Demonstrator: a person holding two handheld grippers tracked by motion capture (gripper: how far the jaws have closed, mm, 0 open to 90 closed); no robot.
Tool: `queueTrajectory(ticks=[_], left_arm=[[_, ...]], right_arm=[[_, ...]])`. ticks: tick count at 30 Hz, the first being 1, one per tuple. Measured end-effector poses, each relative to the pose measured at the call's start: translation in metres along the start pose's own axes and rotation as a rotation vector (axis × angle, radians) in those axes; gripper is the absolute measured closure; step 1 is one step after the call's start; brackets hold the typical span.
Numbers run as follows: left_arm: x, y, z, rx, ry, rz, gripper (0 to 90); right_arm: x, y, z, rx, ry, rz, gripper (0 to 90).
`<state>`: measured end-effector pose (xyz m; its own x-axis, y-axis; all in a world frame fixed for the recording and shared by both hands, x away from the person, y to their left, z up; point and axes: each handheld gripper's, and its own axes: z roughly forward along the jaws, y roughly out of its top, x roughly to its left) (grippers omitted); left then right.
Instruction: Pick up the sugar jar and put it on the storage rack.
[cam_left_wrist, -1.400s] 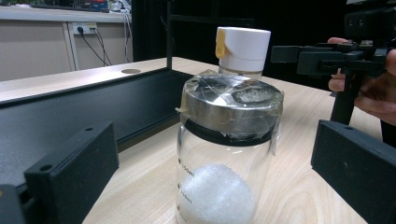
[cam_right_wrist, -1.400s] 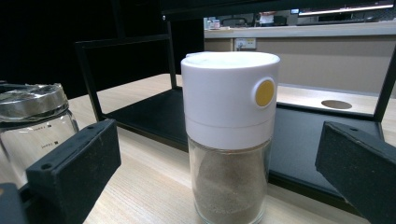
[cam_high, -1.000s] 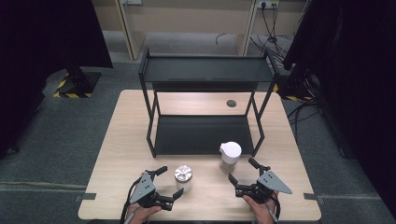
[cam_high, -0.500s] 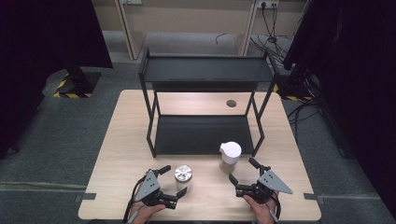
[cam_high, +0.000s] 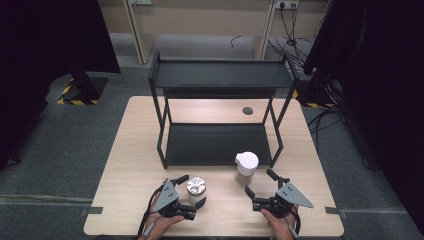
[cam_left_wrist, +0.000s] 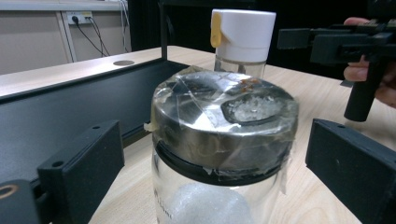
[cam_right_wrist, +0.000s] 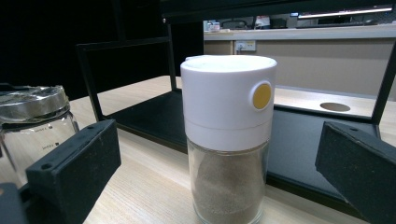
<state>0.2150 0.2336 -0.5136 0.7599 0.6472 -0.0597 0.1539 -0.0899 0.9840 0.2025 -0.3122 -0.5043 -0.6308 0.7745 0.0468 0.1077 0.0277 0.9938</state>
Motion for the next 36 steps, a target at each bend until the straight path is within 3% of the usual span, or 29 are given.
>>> queueTrajectory(ticks=[10, 20, 28, 36], left_arm=[[0.002, 0.004, 0.007, 0.031, 0.008, -0.001, 12.0], [0.003, 0.008, 0.01, 0.054, -0.011, 0.019, 30.5], [0.003, 0.01, 0.009, 0.051, -0.01, 0.002, 31.3], [0.004, 0.021, 0.006, 0.048, 0.004, -0.006, 31.3]], right_arm=[[0.0, 0.0, 0.0, 0.0, 0.0, -0.001, 0.3], [0.0, 0.0, 0.0, 0.0, 0.001, -0.001, 0.3], [0.0, 0.0, -0.001, -0.003, 0.001, -0.003, 0.3], [0.0, 0.0, -0.001, -0.005, 0.0, -0.005, 0.3]])
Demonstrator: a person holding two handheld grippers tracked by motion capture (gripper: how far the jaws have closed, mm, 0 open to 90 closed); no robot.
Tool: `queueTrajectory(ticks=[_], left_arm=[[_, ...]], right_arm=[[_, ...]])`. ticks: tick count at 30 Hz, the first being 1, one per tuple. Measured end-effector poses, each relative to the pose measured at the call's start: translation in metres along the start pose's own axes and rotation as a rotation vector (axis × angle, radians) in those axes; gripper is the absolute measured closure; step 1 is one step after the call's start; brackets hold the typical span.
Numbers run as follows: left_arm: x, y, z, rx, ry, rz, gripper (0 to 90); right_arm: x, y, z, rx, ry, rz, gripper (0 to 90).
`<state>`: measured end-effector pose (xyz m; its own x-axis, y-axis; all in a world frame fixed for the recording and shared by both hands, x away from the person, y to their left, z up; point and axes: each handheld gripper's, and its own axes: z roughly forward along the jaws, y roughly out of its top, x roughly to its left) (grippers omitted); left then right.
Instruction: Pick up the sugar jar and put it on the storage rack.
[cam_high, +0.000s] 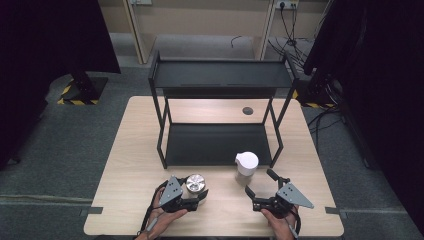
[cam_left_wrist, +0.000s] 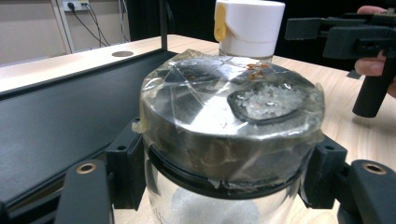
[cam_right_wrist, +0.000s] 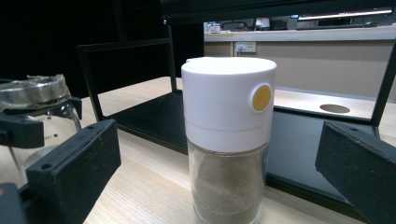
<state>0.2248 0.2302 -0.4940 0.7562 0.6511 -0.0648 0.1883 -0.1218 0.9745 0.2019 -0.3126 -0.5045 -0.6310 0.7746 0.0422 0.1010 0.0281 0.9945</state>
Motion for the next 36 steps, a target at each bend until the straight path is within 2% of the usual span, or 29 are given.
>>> queueTrajectory(ticks=[6, 15, 22, 36], left_arm=[[0.003, 0.006, -0.004, -0.021, 0.014, -0.007, 31.3], [0.006, 0.028, -0.01, -0.036, 0.034, -0.006, 31.3], [0.011, 0.042, -0.014, -0.063, 0.026, -0.009, 31.3], [0.018, 0.069, -0.021, -0.059, 0.01, -0.02, 31.3]], right_arm=[[0.0, 0.0, 0.0, 0.0, -0.001, 0.002, 0.3], [0.0, 0.0, 0.0, -0.001, -0.001, 0.001, 0.3], [0.0, 0.0, 0.0, -0.001, -0.001, 0.001, 0.3], [0.0, 0.0, 0.0, 0.0, 0.002, 0.001, 0.3]])
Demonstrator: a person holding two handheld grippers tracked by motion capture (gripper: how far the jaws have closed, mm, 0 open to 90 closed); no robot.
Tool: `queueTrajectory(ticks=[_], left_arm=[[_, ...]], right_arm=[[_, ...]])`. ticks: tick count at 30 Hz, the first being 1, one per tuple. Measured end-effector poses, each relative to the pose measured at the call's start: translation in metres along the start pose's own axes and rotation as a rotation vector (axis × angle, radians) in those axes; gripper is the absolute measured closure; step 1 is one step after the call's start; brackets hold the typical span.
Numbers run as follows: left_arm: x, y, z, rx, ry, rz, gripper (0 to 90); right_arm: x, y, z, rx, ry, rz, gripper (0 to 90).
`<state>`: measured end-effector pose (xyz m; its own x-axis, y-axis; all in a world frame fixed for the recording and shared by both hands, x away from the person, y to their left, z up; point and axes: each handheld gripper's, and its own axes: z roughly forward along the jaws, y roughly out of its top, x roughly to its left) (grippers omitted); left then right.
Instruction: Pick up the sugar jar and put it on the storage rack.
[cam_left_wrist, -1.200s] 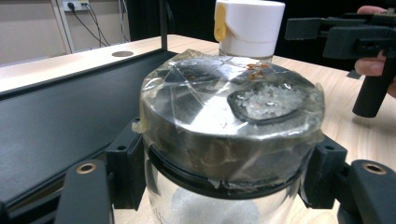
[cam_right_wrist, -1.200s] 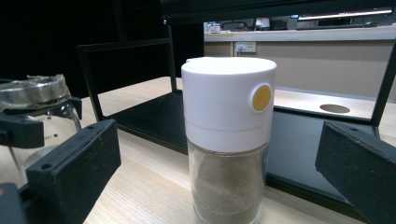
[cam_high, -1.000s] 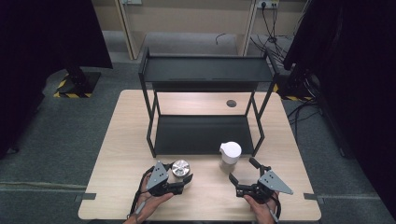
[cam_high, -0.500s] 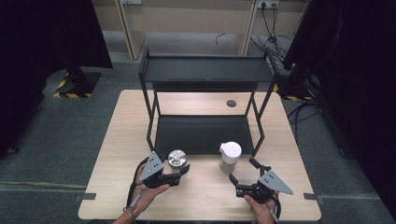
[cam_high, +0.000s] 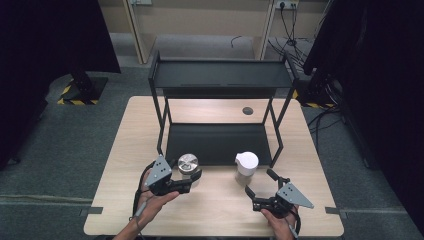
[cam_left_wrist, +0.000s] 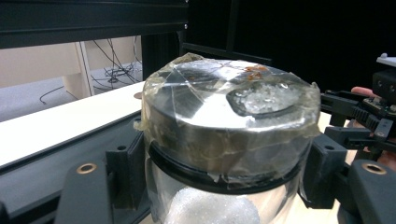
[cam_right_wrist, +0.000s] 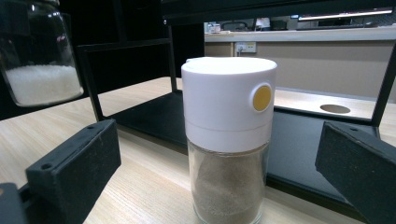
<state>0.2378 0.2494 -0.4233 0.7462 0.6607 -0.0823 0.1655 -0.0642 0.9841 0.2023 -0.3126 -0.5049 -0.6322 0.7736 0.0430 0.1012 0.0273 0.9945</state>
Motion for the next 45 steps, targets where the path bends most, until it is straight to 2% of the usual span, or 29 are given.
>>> queueTrajectory(ticks=[7, 11, 13, 24, 41, 44, 45], left_arm=[[0.005, 0.012, -0.004, -0.018, -0.004, 0.0, 31.3], [0.006, 0.023, -0.005, -0.016, 0.01, 0.019, 31.3], [0.009, 0.029, -0.004, -0.019, 0.009, 0.017, 31.3], [0.022, 0.059, 0.004, 0.005, -0.01, 0.004, 31.3], [0.036, 0.125, 0.007, 0.002, -0.023, 0.023, 31.4], [0.037, 0.137, 0.008, 0.008, -0.01, 0.046, 31.4], [0.04, 0.14, 0.01, -0.001, -0.016, 0.067, 31.3]], right_arm=[[0.0, 0.0, 0.0, 0.0, 0.001, 0.0, 0.3], [0.0, 0.0, 0.0, 0.0, 0.001, 0.001, 0.3], [0.0, 0.0, 0.0, -0.001, 0.001, 0.001, 0.3], [0.0, 0.0, 0.0, -0.001, 0.002, 0.001, 0.3], [0.0, 0.0, 0.0, 0.001, 0.002, 0.005, 0.3], [0.0, 0.0, 0.0, 0.001, 0.001, 0.004, 0.3], [0.0, 0.0, 0.0, 0.001, 0.001, 0.004, 0.3]])
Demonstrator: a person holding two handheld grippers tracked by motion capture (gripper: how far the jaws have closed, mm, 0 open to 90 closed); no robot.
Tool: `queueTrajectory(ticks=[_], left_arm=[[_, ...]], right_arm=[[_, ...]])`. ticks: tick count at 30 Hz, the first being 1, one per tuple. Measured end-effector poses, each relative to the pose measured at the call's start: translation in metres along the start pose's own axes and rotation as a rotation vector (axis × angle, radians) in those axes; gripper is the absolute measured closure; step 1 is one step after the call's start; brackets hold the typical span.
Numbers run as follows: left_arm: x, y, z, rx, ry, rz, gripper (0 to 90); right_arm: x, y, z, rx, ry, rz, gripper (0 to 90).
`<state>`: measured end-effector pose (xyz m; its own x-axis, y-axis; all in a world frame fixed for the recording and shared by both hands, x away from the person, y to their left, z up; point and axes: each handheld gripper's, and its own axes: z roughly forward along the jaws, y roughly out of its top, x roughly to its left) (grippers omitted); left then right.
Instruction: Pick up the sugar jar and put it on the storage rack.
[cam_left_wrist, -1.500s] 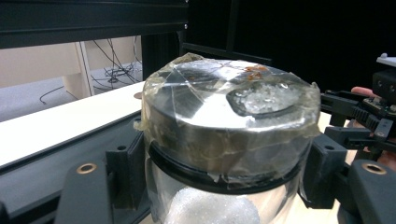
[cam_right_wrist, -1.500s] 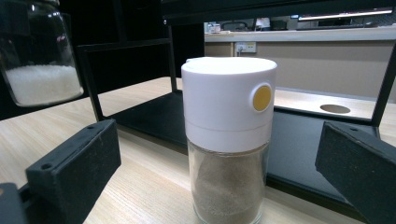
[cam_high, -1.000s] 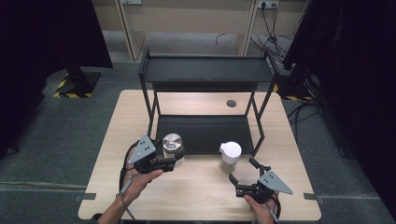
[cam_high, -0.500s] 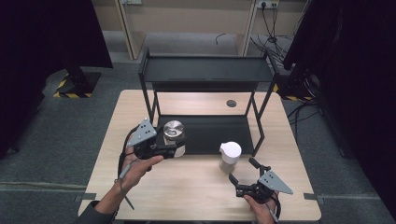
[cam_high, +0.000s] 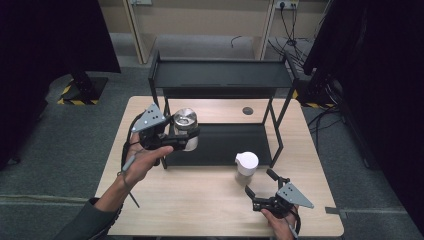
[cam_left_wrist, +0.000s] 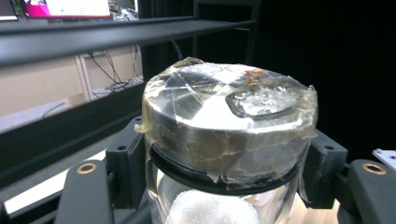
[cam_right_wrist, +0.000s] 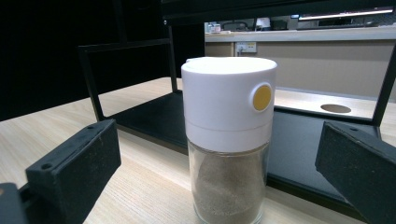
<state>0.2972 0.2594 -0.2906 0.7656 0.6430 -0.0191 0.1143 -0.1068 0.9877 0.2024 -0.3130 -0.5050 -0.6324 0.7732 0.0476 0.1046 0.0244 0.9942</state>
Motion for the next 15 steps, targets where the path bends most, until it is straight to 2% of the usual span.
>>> queueTrajectory(ticks=[2, 6, 8, 11, 15], left_arm=[[0.003, 0.007, 0.001, 0.001, -0.001, -0.01, 31.4], [0.006, 0.021, 0.003, 0.004, 0.011, 0.002, 31.4], [0.008, 0.026, 0.003, 0.004, 0.009, -0.021, 31.4], [0.01, 0.035, 0.004, 0.0, 0.017, -0.021, 31.4], [0.012, 0.045, 0.005, -0.001, 0.026, -0.05, 31.4]], right_arm=[[0.0, 0.0, 0.0, -0.002, -0.001, 0.0, 0.3], [0.0, 0.0, 0.0, -0.001, -0.001, 0.002, 0.3], [0.0, 0.0, 0.0, -0.001, -0.001, 0.001, 0.3], [0.0, 0.0, 0.0, -0.001, -0.001, 0.003, 0.3], [0.0, 0.0, 0.0, -0.003, -0.002, 0.004, 0.3]])
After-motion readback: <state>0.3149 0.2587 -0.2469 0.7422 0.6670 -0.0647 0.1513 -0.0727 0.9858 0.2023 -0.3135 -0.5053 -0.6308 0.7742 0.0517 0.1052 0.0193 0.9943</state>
